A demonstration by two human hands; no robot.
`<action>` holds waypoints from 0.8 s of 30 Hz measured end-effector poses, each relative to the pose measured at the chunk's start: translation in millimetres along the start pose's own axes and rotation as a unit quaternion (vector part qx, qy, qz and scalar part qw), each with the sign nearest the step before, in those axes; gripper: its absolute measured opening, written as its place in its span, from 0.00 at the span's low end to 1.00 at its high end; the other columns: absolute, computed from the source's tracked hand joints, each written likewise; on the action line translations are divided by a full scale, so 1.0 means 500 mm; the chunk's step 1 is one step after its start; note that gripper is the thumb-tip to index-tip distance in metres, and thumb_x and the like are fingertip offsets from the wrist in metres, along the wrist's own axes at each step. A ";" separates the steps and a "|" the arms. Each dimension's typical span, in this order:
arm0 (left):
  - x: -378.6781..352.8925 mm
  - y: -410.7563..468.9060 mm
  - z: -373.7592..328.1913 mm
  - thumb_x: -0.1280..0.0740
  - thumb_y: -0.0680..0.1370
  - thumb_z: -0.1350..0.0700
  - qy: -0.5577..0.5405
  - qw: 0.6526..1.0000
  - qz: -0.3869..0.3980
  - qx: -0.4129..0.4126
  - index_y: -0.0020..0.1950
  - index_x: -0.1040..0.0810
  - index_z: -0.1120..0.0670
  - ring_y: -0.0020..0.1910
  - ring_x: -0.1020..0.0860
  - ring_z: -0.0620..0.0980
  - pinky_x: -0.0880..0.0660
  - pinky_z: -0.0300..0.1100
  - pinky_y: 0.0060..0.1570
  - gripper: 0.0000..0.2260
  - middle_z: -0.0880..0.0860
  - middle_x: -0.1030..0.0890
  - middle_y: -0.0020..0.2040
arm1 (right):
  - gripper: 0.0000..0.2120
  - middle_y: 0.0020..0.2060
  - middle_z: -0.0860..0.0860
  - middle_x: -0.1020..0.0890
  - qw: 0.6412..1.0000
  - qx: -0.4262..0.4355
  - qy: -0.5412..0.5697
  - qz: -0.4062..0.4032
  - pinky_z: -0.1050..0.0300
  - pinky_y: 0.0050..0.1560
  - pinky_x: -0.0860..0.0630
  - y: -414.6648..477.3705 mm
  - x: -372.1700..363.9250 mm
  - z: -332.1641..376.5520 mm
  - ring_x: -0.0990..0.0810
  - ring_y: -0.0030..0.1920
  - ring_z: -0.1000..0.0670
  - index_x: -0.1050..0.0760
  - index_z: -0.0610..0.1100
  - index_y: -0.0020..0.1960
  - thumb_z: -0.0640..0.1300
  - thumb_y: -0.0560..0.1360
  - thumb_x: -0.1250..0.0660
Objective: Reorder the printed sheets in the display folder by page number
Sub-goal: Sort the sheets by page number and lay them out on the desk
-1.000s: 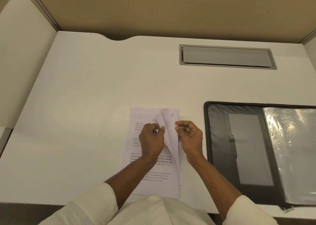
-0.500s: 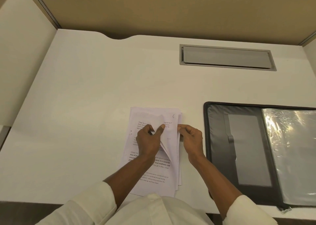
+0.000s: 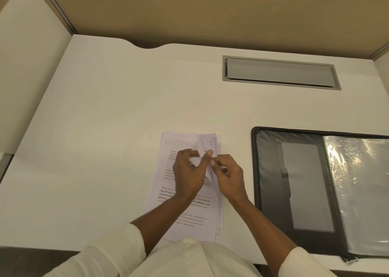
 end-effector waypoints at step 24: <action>-0.001 0.014 0.005 0.20 0.72 0.41 0.032 0.999 -0.024 -0.010 0.46 0.17 0.47 0.51 0.21 0.46 0.24 0.39 0.48 0.13 0.45 0.22 0.53 | 0.10 0.47 0.44 0.12 0.968 -0.162 0.189 -0.022 0.41 0.58 0.16 -0.004 0.003 -0.012 0.13 0.51 0.41 0.15 0.44 0.57 0.36 0.77 0.24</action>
Point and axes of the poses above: each hand's wrist, its own y-axis towards the middle knuckle, its own x-axis out of the back of the hand, z = x × y, the point moved 5 cm from there along y, towards the middle knuckle
